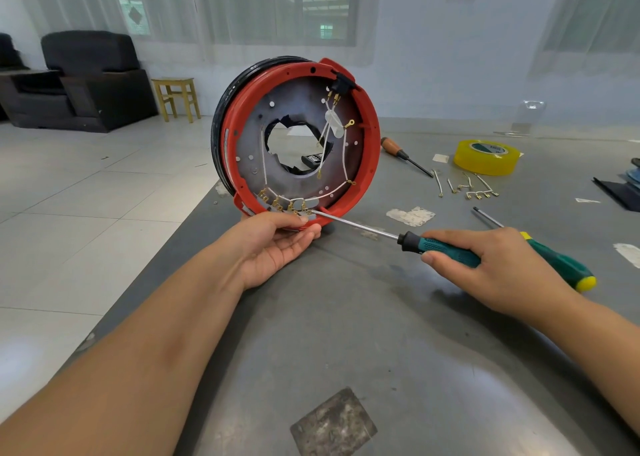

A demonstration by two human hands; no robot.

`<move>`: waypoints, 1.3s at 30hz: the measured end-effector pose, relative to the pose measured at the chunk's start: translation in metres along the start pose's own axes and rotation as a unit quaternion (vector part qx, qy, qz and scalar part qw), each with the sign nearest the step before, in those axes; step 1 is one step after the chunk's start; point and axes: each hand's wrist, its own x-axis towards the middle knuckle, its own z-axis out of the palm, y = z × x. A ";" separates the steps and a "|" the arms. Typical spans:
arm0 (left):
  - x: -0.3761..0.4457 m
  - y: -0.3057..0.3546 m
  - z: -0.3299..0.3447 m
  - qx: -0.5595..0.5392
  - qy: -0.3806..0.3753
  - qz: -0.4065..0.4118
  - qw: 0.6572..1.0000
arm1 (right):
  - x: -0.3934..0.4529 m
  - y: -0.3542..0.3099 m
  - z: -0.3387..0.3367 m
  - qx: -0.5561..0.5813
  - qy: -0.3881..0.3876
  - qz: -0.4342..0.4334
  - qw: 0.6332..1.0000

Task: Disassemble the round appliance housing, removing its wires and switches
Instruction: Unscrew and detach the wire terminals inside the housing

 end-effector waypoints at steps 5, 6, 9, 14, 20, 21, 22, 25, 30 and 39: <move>-0.002 0.000 -0.001 -0.026 -0.006 0.003 1.000 | -0.001 -0.009 0.005 -0.006 0.002 -0.011 1.000; -0.002 0.000 -0.002 -0.030 -0.007 0.003 1.000 | -0.001 -0.010 0.005 -0.003 0.003 -0.011 1.000; -0.003 -0.001 -0.001 -0.029 -0.006 0.006 1.000 | -0.001 -0.008 0.003 0.016 0.006 -0.006 1.000; -0.001 -0.003 0.001 -0.006 -0.004 0.004 1.000 | 0.001 0.005 -0.004 0.009 0.015 0.004 1.000; -0.003 -0.002 0.002 -0.003 -0.005 0.002 1.000 | 0.004 0.010 -0.008 0.008 0.003 0.008 1.000; -0.003 -0.003 0.002 -0.002 -0.004 0.004 1.000 | 0.004 0.010 -0.008 0.012 0.001 0.005 1.000; -0.004 -0.003 0.002 -0.002 -0.004 0.007 1.000 | 0.005 0.011 -0.008 0.014 0.000 0.004 1.000; -0.004 -0.003 0.002 0.000 0.002 0.016 1.000 | 0.008 0.016 -0.009 0.012 -0.001 0.013 1.000; -0.003 -0.004 0.003 0.005 0.003 0.010 1.000 | 0.008 0.018 -0.013 0.002 -0.004 0.017 1.000; -0.005 -0.003 0.002 -0.002 0.004 0.011 1.000 | 0.002 0.011 -0.006 -0.030 0.013 0.001 0.999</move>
